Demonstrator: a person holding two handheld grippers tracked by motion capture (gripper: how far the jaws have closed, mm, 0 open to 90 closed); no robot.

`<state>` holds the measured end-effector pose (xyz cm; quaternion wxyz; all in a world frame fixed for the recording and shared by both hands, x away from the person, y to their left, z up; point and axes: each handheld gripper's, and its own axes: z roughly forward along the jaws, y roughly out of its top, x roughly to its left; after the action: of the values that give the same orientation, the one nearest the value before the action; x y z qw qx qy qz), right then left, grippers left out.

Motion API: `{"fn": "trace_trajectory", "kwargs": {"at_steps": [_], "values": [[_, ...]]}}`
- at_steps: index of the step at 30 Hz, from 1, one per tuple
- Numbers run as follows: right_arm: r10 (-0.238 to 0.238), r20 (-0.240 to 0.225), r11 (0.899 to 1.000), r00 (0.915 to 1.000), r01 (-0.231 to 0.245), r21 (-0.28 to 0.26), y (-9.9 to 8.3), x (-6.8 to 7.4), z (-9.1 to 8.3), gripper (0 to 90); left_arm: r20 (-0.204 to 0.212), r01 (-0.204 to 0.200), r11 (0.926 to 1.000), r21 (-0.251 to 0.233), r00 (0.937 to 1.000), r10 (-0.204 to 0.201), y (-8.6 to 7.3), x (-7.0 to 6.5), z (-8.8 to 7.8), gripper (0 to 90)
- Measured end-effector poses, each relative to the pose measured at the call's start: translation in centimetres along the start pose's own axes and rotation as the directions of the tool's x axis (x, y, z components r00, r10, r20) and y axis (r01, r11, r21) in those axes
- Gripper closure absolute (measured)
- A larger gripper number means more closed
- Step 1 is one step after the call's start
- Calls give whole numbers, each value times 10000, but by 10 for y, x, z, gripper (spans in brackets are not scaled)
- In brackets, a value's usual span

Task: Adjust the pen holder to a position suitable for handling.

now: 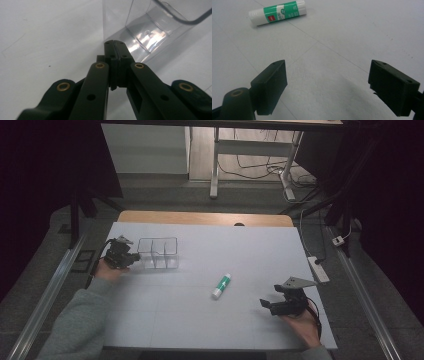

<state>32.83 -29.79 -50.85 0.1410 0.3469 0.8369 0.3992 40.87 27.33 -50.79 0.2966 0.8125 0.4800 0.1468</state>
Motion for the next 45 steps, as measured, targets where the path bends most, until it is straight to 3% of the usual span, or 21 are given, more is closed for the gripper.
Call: {"fn": "trace_trajectory", "kwargs": {"at_steps": [25, 45], "values": [[-2, -19, 10000, 10000, 2, 30, 0, 0, 1, 149, 538, -527, 9986, -1, 9972, 526, 19, -25, 13, 885], [3, -66, 10000, 10000, -3, 80, -1, 0, 2, 149, 807, -638, 9978, -172, 9946, 650, 43, -43, 31, 885]]}}
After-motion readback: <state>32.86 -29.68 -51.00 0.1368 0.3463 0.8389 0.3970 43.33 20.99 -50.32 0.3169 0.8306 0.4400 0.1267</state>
